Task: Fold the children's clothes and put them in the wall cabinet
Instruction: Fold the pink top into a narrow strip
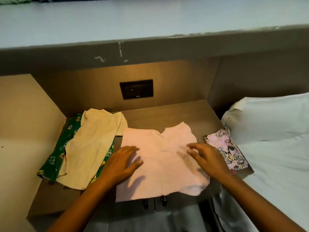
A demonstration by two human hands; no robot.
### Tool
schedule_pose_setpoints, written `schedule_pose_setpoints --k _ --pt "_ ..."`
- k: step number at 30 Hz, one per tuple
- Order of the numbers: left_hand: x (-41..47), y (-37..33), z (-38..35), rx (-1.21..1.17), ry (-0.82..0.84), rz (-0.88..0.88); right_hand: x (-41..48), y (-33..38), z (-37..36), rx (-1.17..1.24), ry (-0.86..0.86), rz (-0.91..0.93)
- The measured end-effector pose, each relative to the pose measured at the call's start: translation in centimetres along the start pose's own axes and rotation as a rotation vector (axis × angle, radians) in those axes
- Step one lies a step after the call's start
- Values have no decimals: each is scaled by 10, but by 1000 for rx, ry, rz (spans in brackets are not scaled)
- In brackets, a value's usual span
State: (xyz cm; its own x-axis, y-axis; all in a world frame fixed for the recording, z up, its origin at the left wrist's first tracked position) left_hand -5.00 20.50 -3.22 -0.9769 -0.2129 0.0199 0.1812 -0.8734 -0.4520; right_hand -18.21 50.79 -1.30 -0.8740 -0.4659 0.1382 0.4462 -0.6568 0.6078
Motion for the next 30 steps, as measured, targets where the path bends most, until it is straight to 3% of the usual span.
schedule_pose_setpoints --k 6,12,15,19,22,26,30 --pt "59 6 -50 267 66 15 66 -25 -70 -513 273 105" --pt "89 17 -52 246 35 6 103 -51 -66 -600 301 35" --pt "92 10 -45 209 64 13 103 -39 -58 -558 299 50" --pt "40 -3 -21 -38 -59 -92 35 -15 -33 -308 126 236" --pt "-28 3 -10 93 -66 -287 -42 -21 -24 -211 151 362" --pt "-79 21 -13 150 49 -284 -94 -42 -29 -377 248 411" --pt "-86 16 -14 177 -15 -328 -96 -39 -30 -308 36 424"
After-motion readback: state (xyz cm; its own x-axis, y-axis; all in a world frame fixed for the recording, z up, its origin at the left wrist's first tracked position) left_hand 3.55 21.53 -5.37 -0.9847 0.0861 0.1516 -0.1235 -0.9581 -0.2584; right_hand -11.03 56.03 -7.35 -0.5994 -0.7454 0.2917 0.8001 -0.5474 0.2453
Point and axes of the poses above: each hand's wrist, its own x-axis towards the middle knuckle, its own z-axis out of the back of the hand, y = z × x, the point moved 4 cm from there along x, towards the middle knuckle, and after that the axes turned 6 degrees about -y, right-handed, at the moved point
